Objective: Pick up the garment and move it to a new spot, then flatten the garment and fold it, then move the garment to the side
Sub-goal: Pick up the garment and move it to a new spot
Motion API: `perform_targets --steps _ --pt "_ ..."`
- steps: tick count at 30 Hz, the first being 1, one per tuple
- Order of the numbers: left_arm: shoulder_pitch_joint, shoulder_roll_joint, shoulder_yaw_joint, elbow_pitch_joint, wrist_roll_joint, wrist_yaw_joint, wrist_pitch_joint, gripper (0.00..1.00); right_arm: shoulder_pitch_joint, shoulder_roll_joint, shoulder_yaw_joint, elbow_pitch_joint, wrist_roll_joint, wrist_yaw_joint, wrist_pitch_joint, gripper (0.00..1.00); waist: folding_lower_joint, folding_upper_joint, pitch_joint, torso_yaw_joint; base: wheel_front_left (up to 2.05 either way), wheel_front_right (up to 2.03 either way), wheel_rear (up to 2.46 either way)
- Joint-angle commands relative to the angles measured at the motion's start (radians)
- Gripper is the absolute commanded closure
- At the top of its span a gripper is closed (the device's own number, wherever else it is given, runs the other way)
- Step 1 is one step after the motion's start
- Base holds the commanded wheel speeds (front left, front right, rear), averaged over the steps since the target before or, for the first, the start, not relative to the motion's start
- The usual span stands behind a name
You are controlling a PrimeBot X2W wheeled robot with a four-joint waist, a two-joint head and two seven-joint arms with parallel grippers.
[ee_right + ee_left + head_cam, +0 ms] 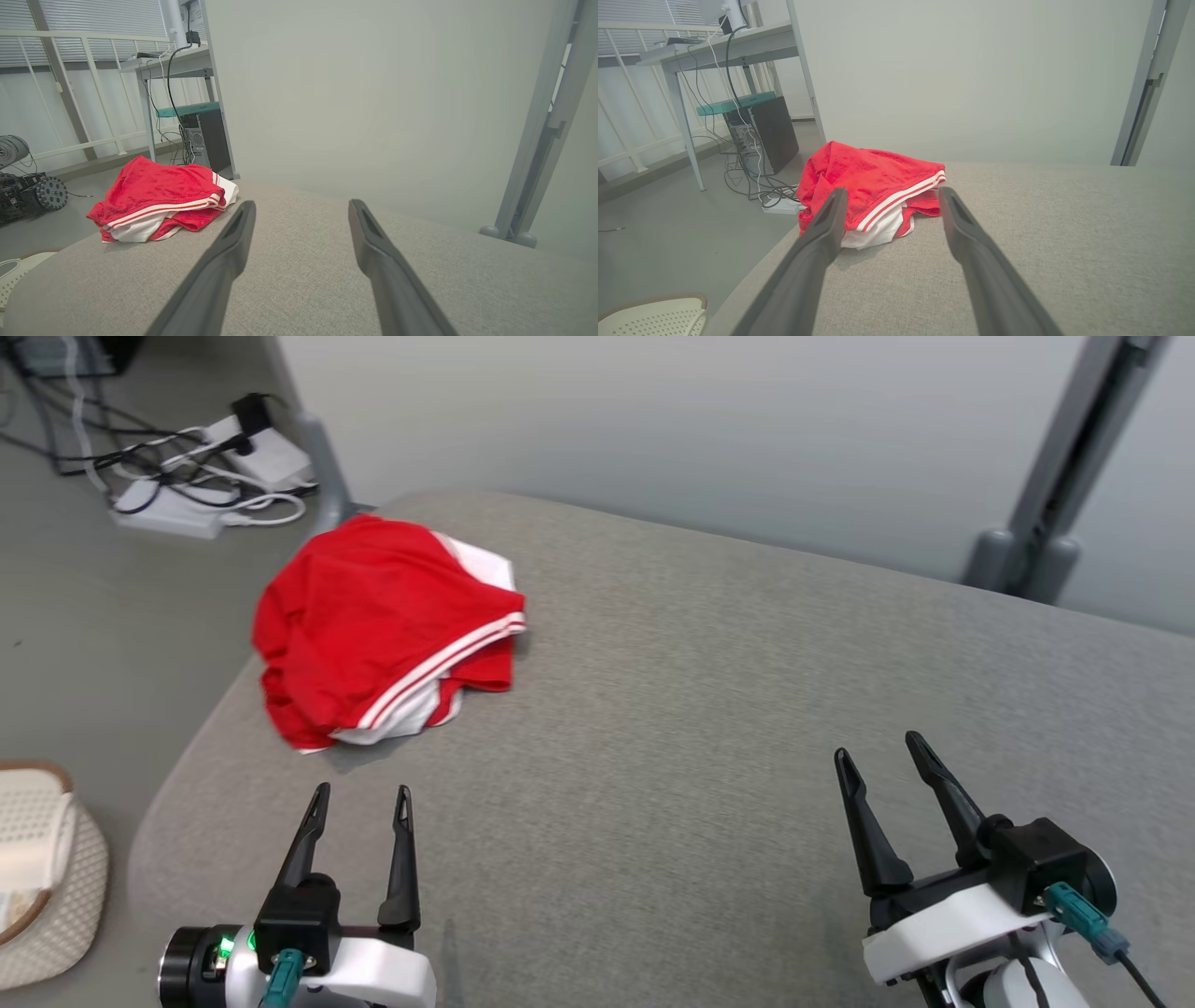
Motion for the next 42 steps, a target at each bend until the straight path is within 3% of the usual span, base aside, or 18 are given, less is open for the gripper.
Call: perform_targets --steps 1,6,18,42 --pt "0.01 0.005 0.006 -0.004 0.004 -0.004 -0.004 0.0 0.006 -0.007 0.003 -0.002 0.007 0.0 -0.002 0.0 0.0 0.0 -0.011 0.058 0.0 0.0 0.0" --pt "0.026 0.005 0.034 -0.025 0.005 0.005 -0.004 0.0 -0.014 -0.007 0.046 0.006 0.013 0.0 -0.002 0.0 0.0 0.0 -0.004 0.098 0.0 0.0 0.0" --pt "0.064 0.002 0.077 -0.074 -0.006 0.029 -0.004 0.0 -0.078 -0.007 0.13 0.048 0.042 0.0 -0.002 0.0 0.0 0.0 0.005 0.115 0.0 0.0 0.0" --pt "0.059 0.0 0.083 -0.06 0.007 0.006 -0.004 0.0 -0.047 -0.007 0.111 0.048 0.054 0.0 -0.002 0.0 0.0 0.0 -0.016 0.104 0.0 0.0 0.0"
